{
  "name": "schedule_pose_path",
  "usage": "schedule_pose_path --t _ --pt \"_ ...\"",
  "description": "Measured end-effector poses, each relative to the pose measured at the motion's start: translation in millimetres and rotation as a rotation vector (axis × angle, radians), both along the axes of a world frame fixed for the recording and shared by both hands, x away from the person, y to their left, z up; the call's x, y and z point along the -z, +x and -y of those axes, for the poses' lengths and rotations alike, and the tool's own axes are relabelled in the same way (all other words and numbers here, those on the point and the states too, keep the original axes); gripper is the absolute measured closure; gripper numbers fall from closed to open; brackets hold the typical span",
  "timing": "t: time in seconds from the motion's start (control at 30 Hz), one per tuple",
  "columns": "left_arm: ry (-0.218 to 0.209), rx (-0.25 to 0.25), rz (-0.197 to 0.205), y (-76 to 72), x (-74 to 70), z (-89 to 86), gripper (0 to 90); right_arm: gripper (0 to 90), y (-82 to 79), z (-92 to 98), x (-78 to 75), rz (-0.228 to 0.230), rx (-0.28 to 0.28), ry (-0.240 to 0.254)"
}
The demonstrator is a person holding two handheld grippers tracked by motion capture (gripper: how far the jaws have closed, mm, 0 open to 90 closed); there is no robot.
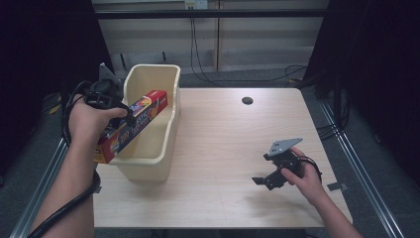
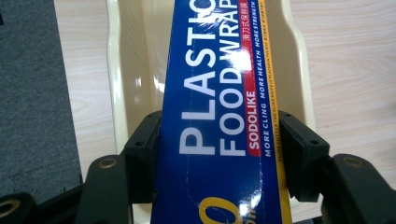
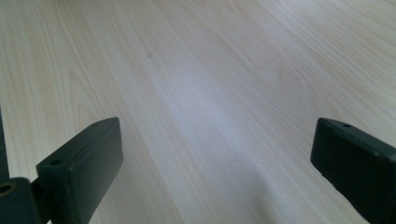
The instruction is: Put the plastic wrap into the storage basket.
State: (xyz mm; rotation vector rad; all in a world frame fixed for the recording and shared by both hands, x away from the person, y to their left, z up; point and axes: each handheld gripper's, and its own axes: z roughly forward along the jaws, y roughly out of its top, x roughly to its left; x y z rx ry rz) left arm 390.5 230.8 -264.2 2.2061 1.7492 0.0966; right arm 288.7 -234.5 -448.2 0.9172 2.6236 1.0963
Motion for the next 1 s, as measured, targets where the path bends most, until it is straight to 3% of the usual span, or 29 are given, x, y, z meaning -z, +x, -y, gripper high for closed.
schedule_pose_path --t 1.0 --pt "-0.011 -0.017 -0.052 3.8 27.6 8.6 40.4 2.3 -0.3 1.4 0.0 -0.001 0.009 0.0"
